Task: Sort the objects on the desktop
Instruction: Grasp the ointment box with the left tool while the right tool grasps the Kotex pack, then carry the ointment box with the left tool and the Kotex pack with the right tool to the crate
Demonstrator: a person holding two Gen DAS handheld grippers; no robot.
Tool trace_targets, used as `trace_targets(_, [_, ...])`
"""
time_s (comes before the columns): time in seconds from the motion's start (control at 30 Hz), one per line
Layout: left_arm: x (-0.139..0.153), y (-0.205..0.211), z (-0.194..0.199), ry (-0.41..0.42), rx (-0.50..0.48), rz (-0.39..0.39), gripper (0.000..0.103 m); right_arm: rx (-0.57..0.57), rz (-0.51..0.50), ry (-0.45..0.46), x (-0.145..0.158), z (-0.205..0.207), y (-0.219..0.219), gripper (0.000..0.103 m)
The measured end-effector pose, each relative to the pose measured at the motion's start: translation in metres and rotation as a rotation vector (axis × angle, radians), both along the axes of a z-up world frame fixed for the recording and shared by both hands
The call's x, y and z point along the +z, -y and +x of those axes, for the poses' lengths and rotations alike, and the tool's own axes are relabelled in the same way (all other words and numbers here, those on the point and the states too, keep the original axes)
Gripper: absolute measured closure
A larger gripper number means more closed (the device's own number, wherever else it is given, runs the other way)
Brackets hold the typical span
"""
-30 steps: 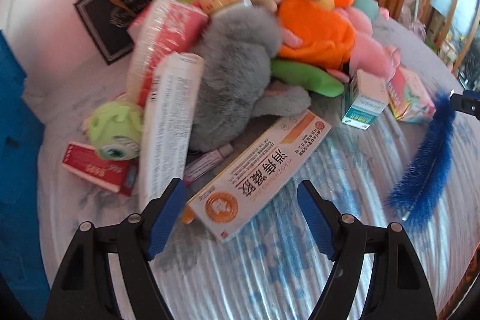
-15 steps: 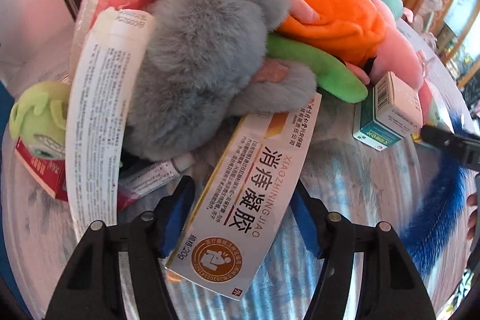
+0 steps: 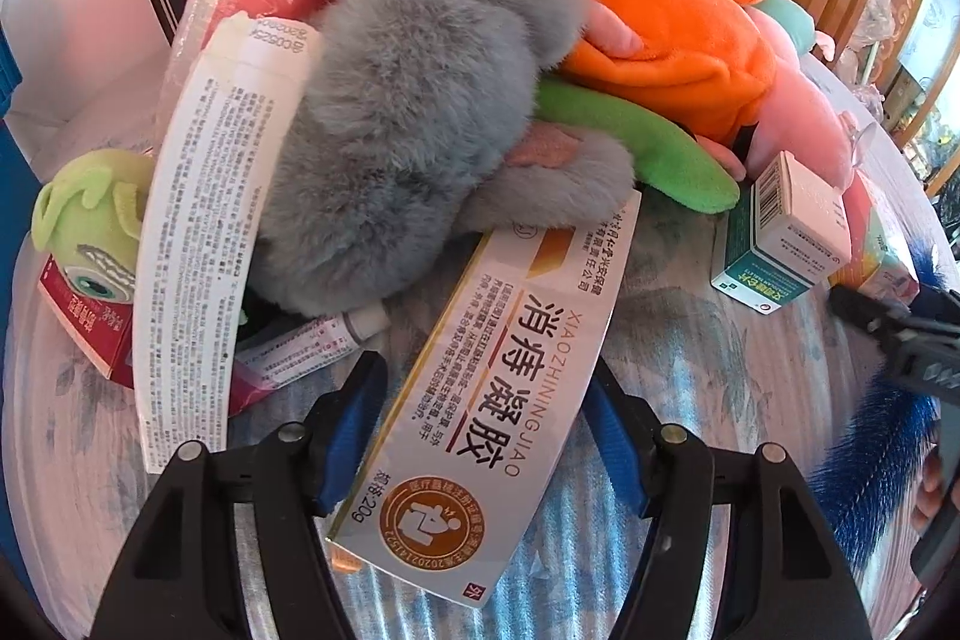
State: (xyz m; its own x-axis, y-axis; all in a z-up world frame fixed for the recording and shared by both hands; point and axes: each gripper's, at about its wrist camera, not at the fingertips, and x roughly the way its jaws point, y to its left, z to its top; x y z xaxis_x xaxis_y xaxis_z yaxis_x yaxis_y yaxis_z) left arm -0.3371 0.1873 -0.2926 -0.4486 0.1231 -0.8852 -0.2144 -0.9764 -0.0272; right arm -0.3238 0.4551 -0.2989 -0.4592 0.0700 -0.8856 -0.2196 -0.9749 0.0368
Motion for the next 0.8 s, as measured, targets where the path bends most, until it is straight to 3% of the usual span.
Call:
trace_targets(0.07, [0.001, -0.001, 0.003, 0.006, 0.006, -0.001, 0.038, -0.017, -0.033, -0.068, 0.013, 0.007, 0.0, 0.004])
trace_targets(0.13, [0.001, -0.002, 0.006, 0.009, 0.011, -0.002, 0.041, -0.021, -0.054, -0.094, 0.018, 0.005, 0.003, 0.022])
trace_targets(0.2, [0.003, -0.004, 0.012, 0.016, 0.01, -0.002, 0.049, -0.039, -0.055, -0.063, 0.011, -0.002, 0.004, 0.026])
trace_targets(0.33, [0.008, -0.001, 0.03, 0.029, 0.011, 0.015, 0.055, -0.04, -0.045, -0.07, 0.015, -0.001, 0.005, 0.033])
trace_targets(0.53, [0.037, 0.012, 0.07, -0.037, 0.005, 0.005, 0.058, -0.002, -0.042, -0.131, 0.037, 0.03, 0.003, 0.035])
trace_targets(0.7, [0.076, 0.038, 0.12, -0.143, 0.038, 0.004, 0.058, 0.085, -0.011, -0.222, 0.077, 0.068, 0.023, 0.035])
trace_targets(0.8, [0.104, 0.062, 0.124, -0.206, 0.072, 0.01, 0.058, 0.153, -0.001, -0.271, 0.105, 0.088, 0.047, 0.035])
